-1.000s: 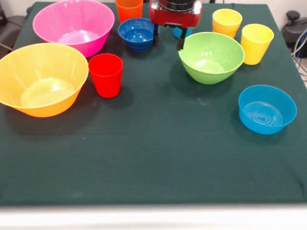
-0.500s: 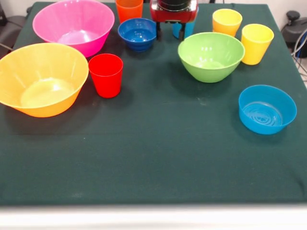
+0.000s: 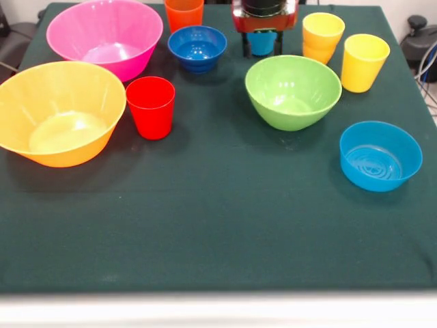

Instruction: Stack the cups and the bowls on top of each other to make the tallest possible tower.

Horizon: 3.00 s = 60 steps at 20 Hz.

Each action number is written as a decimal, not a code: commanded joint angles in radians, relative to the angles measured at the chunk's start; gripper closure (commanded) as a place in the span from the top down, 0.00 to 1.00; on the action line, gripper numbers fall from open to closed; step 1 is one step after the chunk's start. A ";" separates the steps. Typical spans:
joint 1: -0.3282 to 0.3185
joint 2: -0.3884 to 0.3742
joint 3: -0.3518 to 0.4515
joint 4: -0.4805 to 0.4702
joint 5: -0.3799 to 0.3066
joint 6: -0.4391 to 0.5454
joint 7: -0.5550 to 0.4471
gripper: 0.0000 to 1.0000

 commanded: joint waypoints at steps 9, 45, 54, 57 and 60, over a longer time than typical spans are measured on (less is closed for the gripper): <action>0.079 -0.077 0.041 -0.067 -0.043 -0.028 0.039 1.00; 0.151 -0.152 -0.124 -0.042 -0.046 0.007 0.051 1.00; 0.154 -0.190 -0.101 -0.040 -0.018 0.055 0.043 1.00; 0.148 -0.169 -0.091 -0.067 -0.013 0.045 0.043 1.00; 0.139 -0.130 -0.087 -0.085 -0.019 -0.001 0.049 1.00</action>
